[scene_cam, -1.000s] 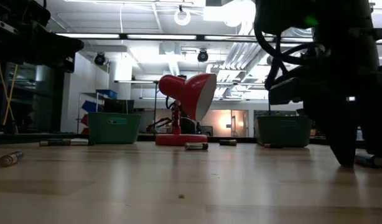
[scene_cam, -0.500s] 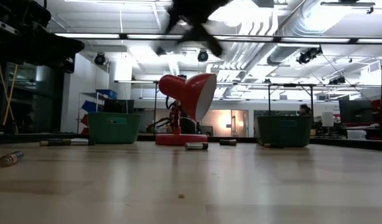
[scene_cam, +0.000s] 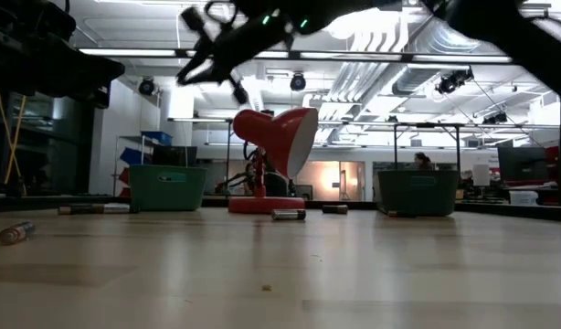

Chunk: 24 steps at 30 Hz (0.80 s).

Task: Sort batteries
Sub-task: Put the brown battery into the blue bin, then put the silver battery into the blue bin

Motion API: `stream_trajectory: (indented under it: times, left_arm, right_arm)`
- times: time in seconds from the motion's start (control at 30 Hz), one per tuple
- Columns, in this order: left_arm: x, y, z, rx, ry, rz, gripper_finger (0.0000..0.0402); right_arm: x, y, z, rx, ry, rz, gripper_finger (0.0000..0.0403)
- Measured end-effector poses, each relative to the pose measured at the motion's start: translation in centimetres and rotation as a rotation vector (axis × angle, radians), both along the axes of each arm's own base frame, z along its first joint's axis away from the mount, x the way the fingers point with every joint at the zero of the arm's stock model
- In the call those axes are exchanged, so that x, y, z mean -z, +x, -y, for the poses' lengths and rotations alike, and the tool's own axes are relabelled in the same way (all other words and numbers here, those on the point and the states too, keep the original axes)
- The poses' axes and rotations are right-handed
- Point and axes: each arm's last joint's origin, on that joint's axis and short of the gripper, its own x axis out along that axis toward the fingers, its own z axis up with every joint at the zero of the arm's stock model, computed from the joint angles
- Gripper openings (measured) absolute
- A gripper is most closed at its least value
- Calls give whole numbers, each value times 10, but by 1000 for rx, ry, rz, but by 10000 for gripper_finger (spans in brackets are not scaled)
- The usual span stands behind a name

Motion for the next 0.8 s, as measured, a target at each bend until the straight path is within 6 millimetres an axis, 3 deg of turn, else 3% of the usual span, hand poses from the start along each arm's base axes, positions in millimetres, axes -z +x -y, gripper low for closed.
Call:
stream_trajectory:
  times: [0.13, 0.23, 0.33, 0.53, 0.67, 0.8]
  left_arm:
    - [0, 0, 0, -1, 0, -1, 0]
    - [0, 0, 0, -3, 0, -1, 0]
    - [0, 0, 0, -3, 0, -1, 0]
    - [0, 0, 0, -7, 0, 0, 0]
    - [0, 0, 0, -7, 0, -1, 0]
    - [0, 0, 0, -6, 0, 0, 0]
  right_arm:
    - [22, 19, 21, -46, 66, 36, 54]
    - [32, 19, 35, -85, 121, 95, 93]
    - [29, 15, 45, -96, 53, 89, 141]
    - [-6, -2, 59, -127, -55, 150, 210]
    - [-44, -19, 63, -238, -145, 237, 219]
    - [-90, -44, 54, -330, -296, 273, 219]
